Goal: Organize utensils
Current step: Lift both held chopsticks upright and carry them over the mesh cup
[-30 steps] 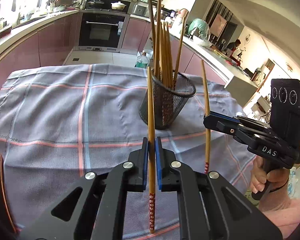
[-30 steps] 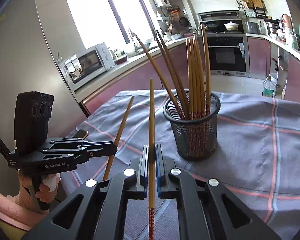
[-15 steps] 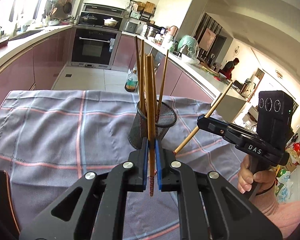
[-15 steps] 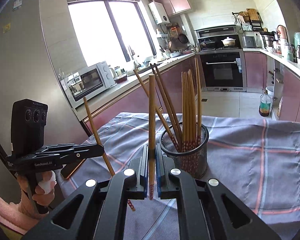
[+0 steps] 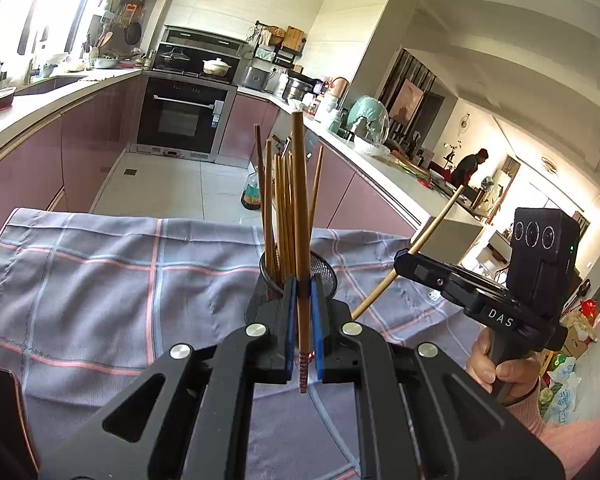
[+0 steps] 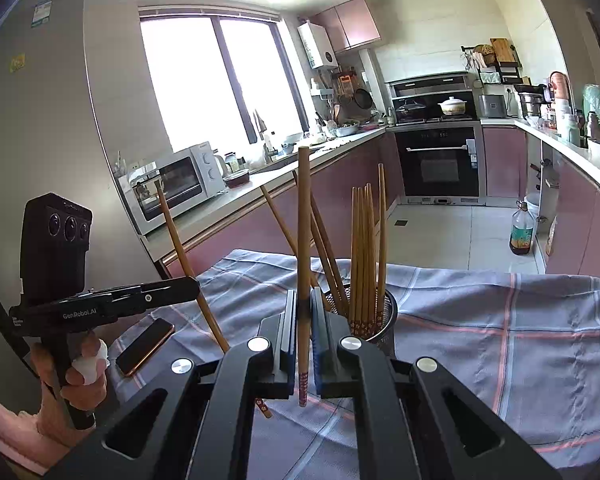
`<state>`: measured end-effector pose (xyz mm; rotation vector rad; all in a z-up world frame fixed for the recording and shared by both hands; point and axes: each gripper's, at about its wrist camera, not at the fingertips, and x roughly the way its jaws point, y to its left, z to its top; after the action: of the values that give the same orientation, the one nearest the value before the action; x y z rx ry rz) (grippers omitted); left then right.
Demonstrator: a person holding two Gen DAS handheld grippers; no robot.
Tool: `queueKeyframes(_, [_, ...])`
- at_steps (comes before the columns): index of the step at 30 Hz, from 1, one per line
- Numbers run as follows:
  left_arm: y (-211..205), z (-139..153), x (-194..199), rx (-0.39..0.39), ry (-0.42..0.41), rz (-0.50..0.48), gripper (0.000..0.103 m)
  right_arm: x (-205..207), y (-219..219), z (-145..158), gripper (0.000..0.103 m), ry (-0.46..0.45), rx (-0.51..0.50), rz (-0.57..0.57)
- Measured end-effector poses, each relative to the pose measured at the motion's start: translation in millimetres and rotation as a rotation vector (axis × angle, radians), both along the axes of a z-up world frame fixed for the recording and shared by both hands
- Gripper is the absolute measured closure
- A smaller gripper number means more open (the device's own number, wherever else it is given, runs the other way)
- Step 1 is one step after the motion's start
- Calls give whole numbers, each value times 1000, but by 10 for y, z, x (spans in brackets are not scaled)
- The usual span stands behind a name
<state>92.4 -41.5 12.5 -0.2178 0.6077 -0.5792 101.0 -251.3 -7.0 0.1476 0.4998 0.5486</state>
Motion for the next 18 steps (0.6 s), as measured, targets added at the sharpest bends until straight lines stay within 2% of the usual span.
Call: queueKeyframes(18, [-182,185,151,33,-47,17,95,119,102,134,98,-34,-44,12])
